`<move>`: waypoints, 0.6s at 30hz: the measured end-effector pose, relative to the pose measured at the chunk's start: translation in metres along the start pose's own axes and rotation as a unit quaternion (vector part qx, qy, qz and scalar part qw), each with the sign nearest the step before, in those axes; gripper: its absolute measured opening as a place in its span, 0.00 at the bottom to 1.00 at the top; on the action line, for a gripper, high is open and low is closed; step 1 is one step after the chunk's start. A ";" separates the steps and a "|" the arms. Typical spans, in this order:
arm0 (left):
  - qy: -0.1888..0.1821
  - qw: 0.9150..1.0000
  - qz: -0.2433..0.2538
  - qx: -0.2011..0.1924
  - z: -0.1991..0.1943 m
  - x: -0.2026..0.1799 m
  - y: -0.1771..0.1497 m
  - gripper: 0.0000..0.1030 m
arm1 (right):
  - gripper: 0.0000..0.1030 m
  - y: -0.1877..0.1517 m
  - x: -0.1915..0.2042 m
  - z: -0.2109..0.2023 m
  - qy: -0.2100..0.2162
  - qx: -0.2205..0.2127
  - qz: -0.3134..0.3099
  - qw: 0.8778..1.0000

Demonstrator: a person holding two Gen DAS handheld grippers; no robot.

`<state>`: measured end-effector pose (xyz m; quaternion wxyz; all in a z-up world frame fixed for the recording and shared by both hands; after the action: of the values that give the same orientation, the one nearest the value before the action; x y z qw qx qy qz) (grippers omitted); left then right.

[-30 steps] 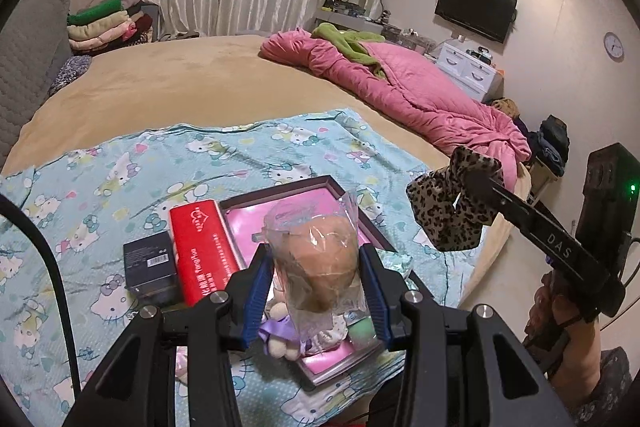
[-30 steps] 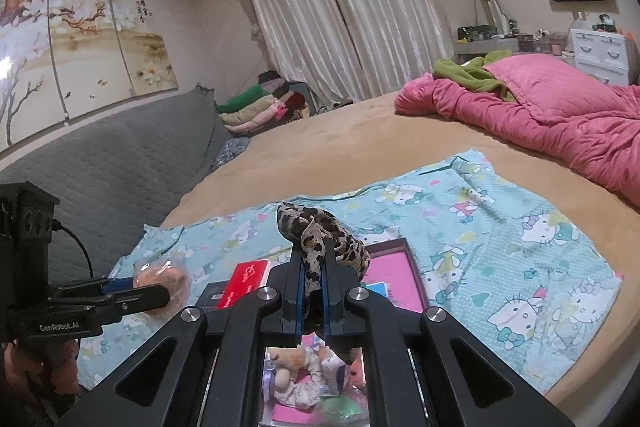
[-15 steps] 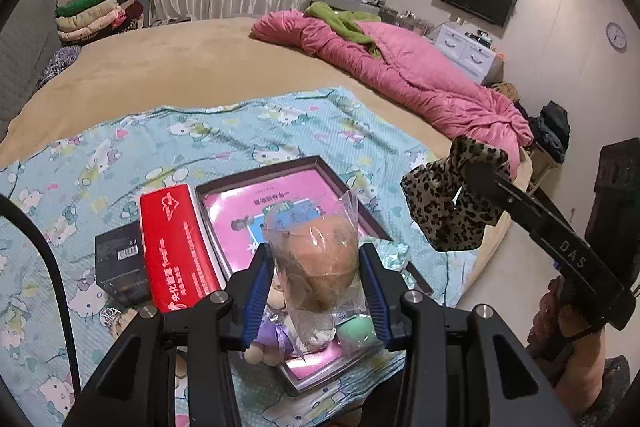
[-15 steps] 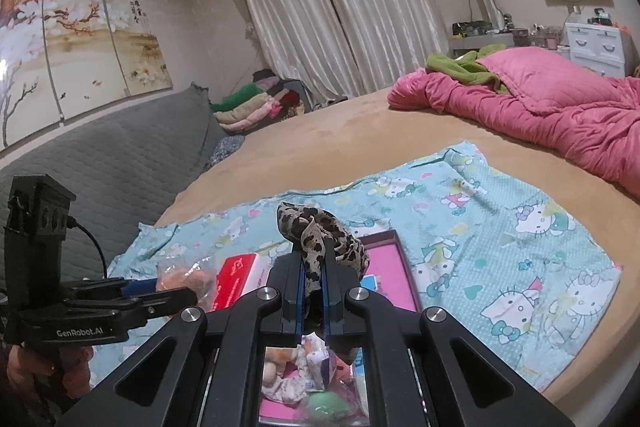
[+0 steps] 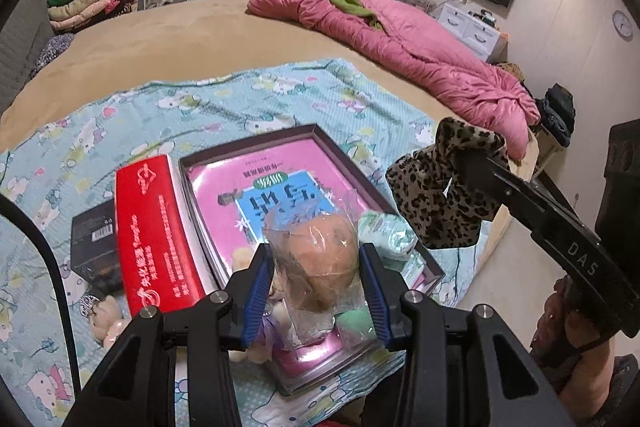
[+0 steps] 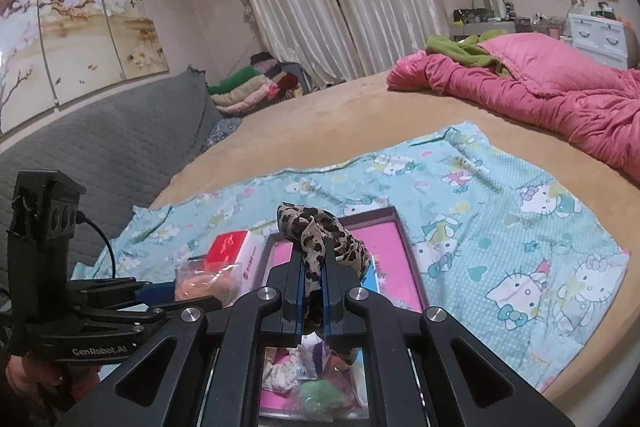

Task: Organize soft objects
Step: 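Lower the bagged ball with the left gripper while the right lowers the scrunchie onto the tray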

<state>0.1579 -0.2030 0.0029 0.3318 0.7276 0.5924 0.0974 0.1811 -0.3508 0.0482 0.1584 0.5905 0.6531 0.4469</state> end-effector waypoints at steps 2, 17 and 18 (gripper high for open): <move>0.001 1.000 0.000 0.005 0.006 0.001 -0.003 0.43 | 0.06 -0.004 0.000 0.004 -0.006 0.005 -0.007 1.000; 0.000 0.999 0.000 0.041 0.043 0.003 -0.019 0.43 | 0.06 -0.023 -0.005 0.027 -0.035 0.031 -0.039 0.998; 0.002 0.999 0.000 0.043 0.046 0.004 -0.020 0.43 | 0.06 -0.024 -0.005 0.028 -0.036 0.033 -0.040 0.998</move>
<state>0.1672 -0.2147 -0.0450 0.2988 0.7411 0.5968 0.0730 0.1881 -0.3418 0.0128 0.1803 0.5842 0.6845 0.3970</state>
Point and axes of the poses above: each gripper's, at about its wrist camera, not at the fingertips, and z roughly the way its jaws point, x to its left, y to its top, the point moved 7 cm from there along z, roughly the way its jaws point, and after that the axes turned 3 degrees about -y, right-handed, at the moved point
